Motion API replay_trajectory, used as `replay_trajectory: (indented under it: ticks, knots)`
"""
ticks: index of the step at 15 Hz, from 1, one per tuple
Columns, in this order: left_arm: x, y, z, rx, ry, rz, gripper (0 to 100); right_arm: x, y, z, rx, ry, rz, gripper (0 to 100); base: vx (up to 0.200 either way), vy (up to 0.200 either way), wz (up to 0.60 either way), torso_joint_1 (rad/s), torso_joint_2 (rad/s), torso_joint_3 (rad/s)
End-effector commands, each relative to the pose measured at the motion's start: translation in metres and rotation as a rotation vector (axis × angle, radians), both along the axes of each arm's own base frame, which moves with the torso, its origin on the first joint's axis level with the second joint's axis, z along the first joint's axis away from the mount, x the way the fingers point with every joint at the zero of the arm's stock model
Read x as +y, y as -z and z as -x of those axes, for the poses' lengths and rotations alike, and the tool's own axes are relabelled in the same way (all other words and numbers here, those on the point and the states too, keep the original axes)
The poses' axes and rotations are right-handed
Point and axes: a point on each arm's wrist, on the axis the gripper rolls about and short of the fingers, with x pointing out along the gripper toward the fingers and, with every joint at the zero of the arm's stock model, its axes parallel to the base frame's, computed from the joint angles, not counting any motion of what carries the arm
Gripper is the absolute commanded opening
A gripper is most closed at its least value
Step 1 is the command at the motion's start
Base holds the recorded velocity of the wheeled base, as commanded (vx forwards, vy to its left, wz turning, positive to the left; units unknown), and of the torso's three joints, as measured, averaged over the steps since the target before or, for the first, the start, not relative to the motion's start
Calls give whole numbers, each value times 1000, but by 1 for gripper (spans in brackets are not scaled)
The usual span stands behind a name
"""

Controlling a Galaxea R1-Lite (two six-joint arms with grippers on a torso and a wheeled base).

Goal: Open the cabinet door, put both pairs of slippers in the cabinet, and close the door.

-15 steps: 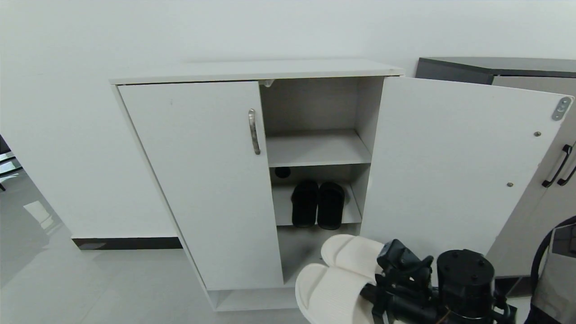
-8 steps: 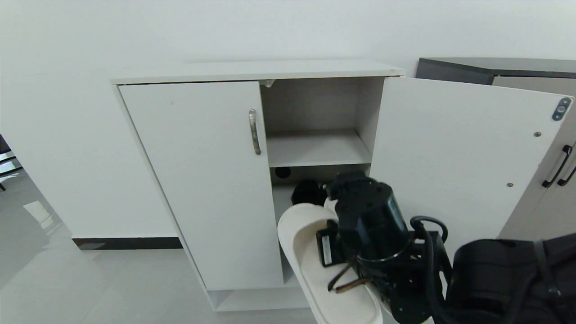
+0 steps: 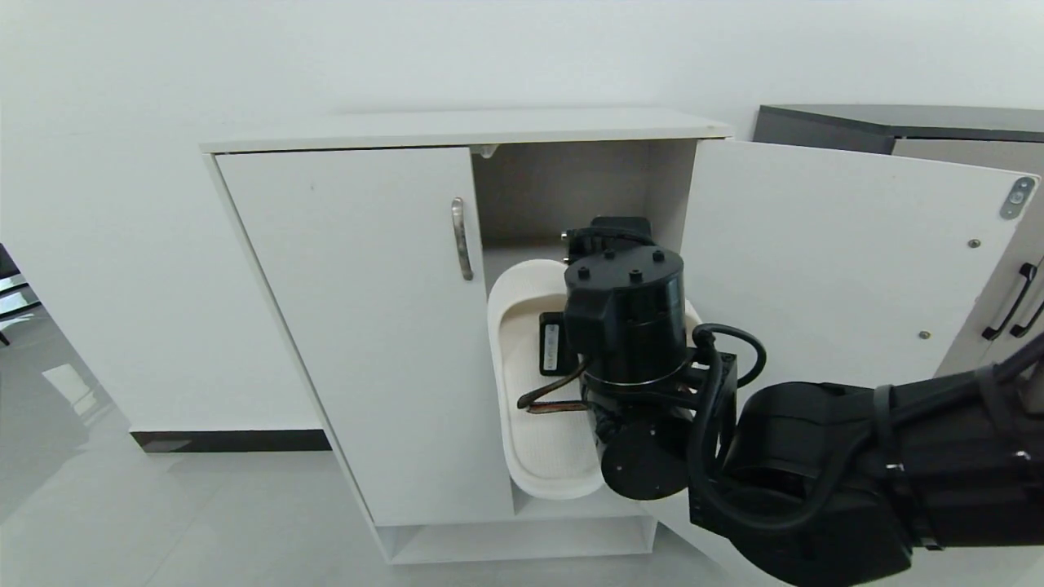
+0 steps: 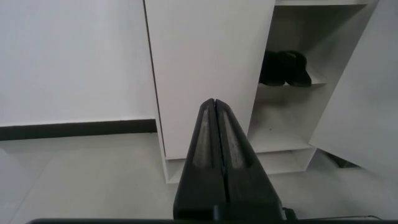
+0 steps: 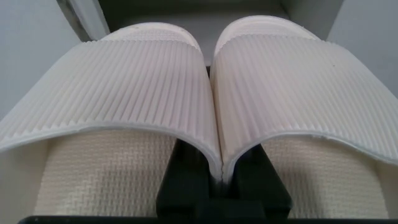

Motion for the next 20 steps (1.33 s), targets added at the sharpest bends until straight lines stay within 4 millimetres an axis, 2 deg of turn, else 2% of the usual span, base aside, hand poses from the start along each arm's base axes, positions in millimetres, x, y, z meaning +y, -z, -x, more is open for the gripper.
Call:
replay_trajectory:
  ticks: [1,2,6,20]
  knots:
    - [0,0,0,3,-1,0,0,4,12,-2,17,-5,27,0,0,0,0,0,0,0]
    - [0,0,0,1,-1,0,0,2,18,-1,29,-8,46,0,0,0,0,0,0,0]
    - [0,0,0,1,-7,0,0,-2,18,-5,45,4,72,0,0,0,0,0,0,0]
    - [1,1,0,4,-25,-3,0,-6,17,-5,64,6,97,0,200,0,0,1,5,1]
